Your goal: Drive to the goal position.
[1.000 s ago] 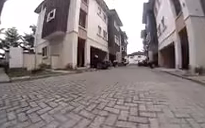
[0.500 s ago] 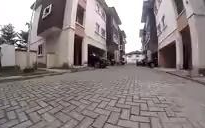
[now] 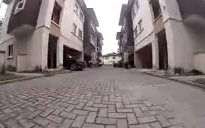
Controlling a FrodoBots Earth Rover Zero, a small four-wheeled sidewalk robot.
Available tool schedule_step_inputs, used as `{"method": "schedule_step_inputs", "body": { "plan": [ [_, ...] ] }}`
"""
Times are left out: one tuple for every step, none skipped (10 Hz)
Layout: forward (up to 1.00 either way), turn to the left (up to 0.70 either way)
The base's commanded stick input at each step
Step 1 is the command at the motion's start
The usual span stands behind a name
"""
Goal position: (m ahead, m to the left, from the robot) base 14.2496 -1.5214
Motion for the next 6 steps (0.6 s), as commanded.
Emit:
{"method": "schedule_step_inputs", "body": {
  "plan": [
    [0.7, 0.0],
    [0.7, 0.0],
    [0.7, 0.0],
    [0.7, 0.0],
    [0.7, 0.0],
    [0.7, 0.0]
  ]
}}
